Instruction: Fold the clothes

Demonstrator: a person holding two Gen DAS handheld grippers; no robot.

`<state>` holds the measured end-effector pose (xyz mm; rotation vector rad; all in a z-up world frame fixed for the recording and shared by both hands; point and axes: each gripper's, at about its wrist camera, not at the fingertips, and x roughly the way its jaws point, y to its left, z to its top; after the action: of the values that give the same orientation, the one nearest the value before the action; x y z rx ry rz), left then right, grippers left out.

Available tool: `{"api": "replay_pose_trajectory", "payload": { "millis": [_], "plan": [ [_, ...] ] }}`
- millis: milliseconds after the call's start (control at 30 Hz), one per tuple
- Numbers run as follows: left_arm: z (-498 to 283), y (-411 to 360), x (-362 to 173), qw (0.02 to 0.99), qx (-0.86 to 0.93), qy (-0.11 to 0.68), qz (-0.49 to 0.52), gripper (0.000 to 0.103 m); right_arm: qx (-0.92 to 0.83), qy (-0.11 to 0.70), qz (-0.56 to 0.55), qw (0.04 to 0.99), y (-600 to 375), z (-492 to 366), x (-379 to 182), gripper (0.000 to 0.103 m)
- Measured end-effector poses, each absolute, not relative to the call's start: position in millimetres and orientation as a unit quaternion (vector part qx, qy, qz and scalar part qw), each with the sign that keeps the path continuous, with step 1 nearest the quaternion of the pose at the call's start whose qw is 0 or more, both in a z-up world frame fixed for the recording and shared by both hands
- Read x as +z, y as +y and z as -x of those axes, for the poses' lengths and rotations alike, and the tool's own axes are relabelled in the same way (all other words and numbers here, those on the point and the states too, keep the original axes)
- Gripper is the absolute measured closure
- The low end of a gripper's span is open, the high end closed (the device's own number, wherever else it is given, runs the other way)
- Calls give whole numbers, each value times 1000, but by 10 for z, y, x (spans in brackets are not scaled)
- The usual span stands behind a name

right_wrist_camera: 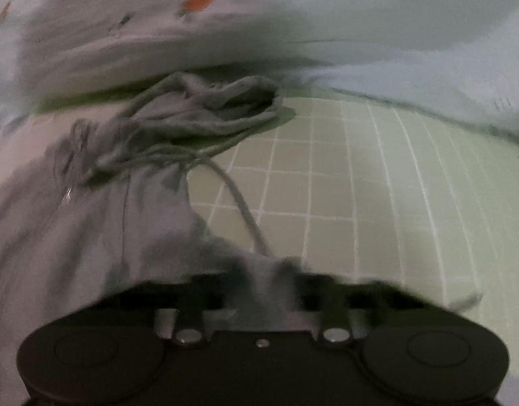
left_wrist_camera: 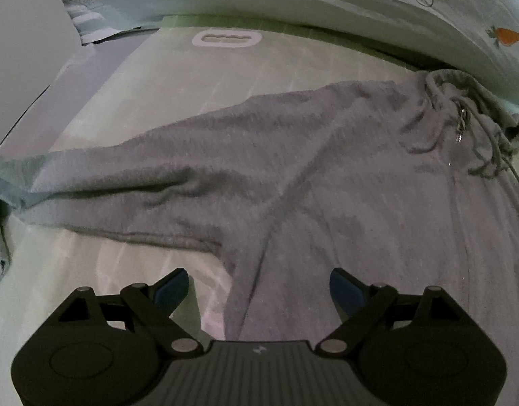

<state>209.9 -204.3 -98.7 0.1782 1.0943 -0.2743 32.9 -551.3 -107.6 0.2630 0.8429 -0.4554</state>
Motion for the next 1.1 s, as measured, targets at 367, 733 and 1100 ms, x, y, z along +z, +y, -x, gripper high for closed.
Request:
{"api": "replay_pose_trajectory", "payload": {
  "millis": [367,733,1100],
  "plan": [
    [-1749,-1991,-819,847,-148,502,-91,12,-316,365,-95,871,-5502,130,-756,37],
    [-933,-1996,-693,849,-161,495,-96,12,-451,354,-203,794,-5888,1848,-848,23],
    [-228,-2182,-728,850,-128,505,-79,12,-483,358,-223,767,-6436,2679,-1082,14]
  ]
}}
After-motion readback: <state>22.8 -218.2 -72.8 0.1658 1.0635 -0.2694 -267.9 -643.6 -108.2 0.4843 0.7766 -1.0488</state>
